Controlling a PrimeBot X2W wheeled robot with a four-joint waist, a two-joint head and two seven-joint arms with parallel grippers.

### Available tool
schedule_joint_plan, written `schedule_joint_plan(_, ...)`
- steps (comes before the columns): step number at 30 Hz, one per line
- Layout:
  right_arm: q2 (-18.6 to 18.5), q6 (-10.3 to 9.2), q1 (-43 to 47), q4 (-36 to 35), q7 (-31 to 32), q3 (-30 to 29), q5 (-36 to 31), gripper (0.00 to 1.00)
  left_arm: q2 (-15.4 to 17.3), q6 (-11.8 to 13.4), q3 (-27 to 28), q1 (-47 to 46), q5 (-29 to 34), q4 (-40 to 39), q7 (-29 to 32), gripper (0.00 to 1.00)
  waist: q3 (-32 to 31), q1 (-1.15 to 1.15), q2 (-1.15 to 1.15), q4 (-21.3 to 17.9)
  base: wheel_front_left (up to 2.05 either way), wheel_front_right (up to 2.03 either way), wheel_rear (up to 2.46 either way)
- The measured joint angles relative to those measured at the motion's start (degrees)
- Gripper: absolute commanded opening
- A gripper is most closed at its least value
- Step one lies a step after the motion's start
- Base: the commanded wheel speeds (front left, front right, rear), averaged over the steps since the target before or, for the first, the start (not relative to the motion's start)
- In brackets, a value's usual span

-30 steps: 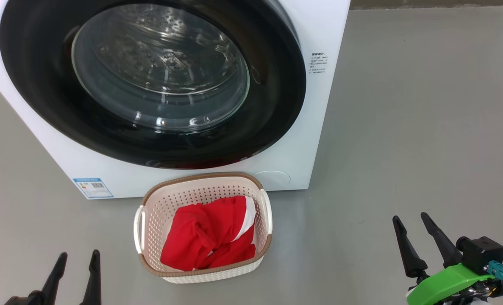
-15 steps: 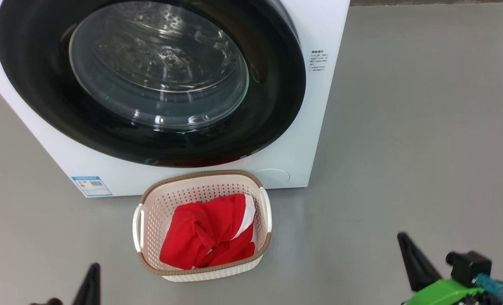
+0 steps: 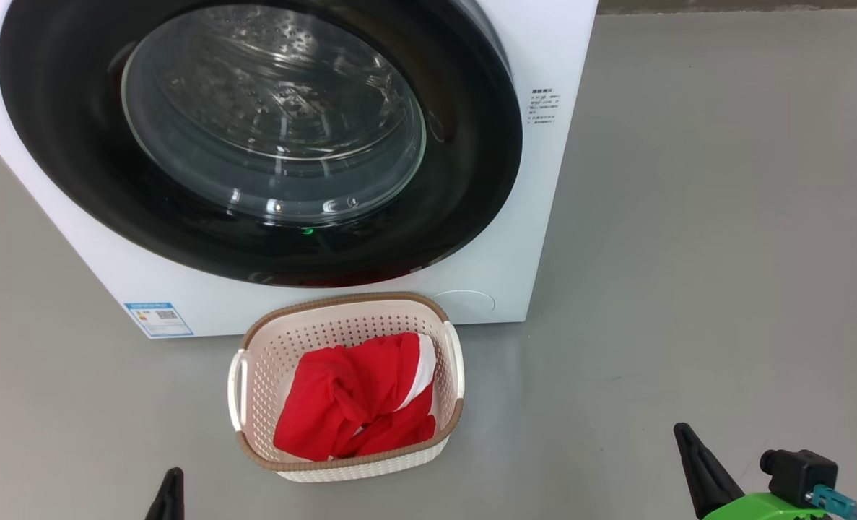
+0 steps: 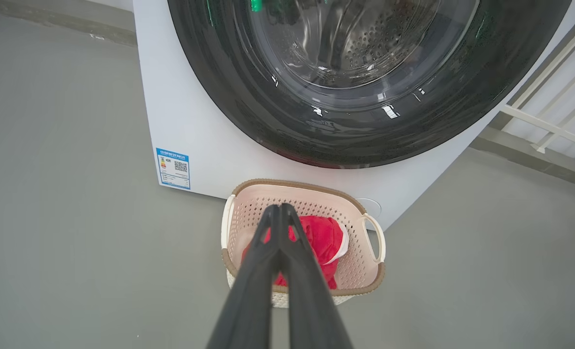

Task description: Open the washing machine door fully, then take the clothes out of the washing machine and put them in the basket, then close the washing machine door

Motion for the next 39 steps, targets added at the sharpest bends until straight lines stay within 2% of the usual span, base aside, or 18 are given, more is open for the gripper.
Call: schedule_joint_plan(39,1.8,0.0,-0.1,-3.0,6.3,-3.6,22.3,0.0,-1.1,0.0,2.4,-1.5,-22.5,-0.8,6.1,0.0,-1.1,-0.01,0.0,0.6,0.0,0.0,0.0)
